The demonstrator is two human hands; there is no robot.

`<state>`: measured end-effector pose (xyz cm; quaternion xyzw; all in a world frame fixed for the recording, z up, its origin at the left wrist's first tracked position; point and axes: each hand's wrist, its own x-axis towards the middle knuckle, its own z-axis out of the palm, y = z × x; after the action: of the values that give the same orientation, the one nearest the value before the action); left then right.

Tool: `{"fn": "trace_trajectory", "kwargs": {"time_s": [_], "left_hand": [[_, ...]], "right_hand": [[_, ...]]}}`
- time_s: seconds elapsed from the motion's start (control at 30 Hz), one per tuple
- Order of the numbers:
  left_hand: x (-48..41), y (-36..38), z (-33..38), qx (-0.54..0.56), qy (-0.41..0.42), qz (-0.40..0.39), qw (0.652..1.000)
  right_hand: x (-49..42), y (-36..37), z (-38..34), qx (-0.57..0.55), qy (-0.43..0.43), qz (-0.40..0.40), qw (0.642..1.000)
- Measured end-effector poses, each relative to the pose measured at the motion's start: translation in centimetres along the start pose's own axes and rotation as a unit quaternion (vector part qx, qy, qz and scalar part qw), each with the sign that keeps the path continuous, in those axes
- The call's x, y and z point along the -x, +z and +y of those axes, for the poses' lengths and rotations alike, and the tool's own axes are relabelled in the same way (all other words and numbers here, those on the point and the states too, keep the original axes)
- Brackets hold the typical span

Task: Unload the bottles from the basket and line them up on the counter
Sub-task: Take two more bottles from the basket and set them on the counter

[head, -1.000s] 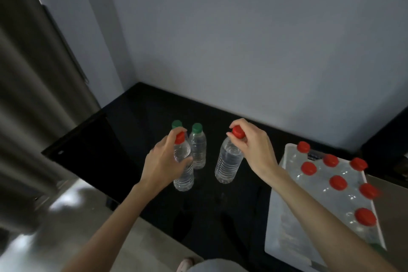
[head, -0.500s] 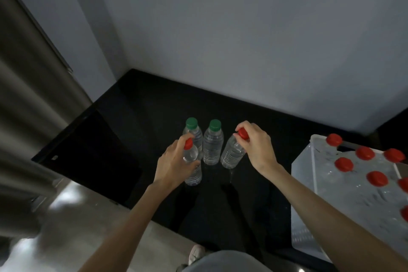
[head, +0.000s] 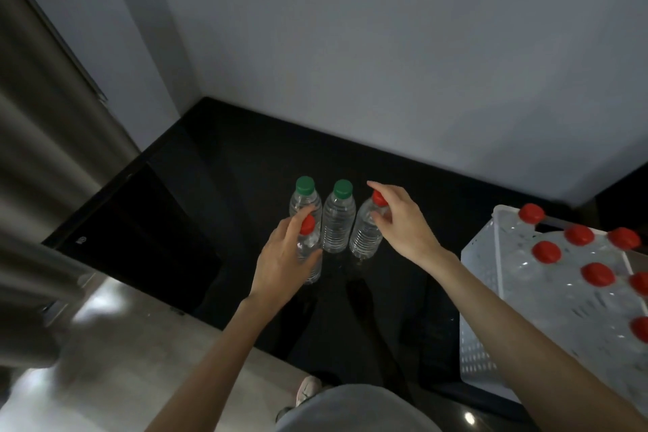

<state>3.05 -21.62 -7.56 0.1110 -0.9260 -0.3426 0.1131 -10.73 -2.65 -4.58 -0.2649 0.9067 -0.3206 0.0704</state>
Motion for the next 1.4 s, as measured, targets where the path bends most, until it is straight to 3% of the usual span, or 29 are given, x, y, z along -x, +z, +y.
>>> {"fn": "trace_trajectory", "kwargs": {"time_s": [0.1,0.33,0.47,0.77,0.93,1.13,1.4], "left_hand": [[0.3,-0.4,0.7,-0.034,0.025,0.039,0.998],[-0.2,-1.3,6.7,-0.094,0.144,0.158,0.972],[-0.4,-0.3,12.6,-0.046,0.182,0.124,0.974],[0.8,9.7,23.0,0.021,0.233,-0.022,0.972],[0.4,15.7,25.8,0.063,0.200,-0.100,0.973],[-1.0,20.4,25.9,0.021,0.152,-0.111,0.982],[-1.2,23.0,25.6,0.038,0.143,-0.093,0.985]], "right_hand": [[1.2,-1.0,-0.3,0.058,-0.015,0.013,0.998],[5.7,-6.8,-1.6,0.117,-0.082,0.154,0.978],[9.8,-10.8,0.0,0.127,-0.054,0.204,0.969],[20.9,-16.6,8.1,0.125,0.113,0.276,0.946],[24.2,-17.4,11.9,0.122,0.186,0.228,0.948],[24.7,-16.6,14.2,0.127,0.204,0.129,0.962],[24.2,-15.6,15.2,0.098,0.195,0.125,0.968]]}}
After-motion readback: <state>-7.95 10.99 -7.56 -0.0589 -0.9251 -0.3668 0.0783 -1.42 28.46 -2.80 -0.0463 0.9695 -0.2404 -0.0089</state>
